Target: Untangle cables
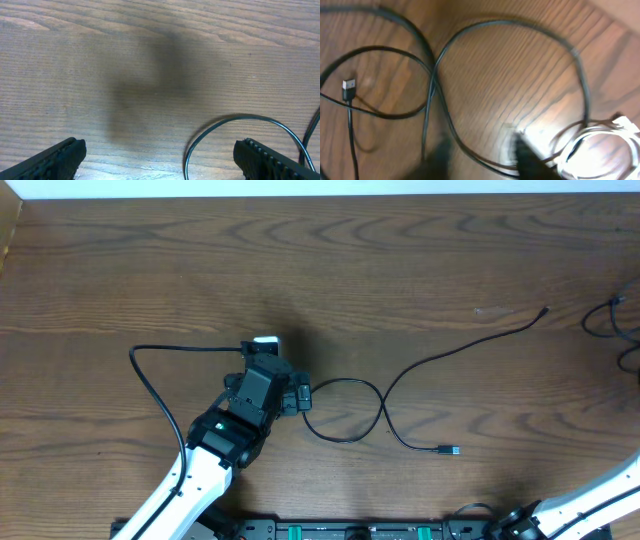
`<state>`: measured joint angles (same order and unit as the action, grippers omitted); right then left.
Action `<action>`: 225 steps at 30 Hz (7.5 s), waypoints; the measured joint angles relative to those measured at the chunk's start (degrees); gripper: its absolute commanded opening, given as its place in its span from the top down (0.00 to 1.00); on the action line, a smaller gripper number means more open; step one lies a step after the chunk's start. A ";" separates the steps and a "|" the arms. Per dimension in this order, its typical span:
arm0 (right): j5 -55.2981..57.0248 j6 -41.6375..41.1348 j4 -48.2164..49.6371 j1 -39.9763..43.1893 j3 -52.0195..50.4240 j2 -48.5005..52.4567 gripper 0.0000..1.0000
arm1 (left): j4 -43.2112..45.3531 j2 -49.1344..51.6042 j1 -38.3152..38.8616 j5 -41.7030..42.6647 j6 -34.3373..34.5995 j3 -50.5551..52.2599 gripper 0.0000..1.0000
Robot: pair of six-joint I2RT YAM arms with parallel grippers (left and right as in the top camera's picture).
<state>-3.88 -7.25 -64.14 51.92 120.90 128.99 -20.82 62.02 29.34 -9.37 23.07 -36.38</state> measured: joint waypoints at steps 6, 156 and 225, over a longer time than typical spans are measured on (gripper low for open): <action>-3.96 0.00 -1.20 0.13 0.00 0.17 0.01 | 0.00 0.00 0.00 0.00 0.02 0.00 0.00; -5.20 10.56 33.53 -86.07 -65.64 -26.95 0.99 | 0.00 0.00 0.00 -0.02 0.00 0.00 0.00; 9.64 -1.57 14.84 -13.09 -14.14 -24.00 0.01 | 0.00 0.00 0.00 -0.02 0.00 0.00 0.00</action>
<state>5.76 -8.82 -49.30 38.83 106.76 104.99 -20.82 62.02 29.34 -9.39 23.07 -36.38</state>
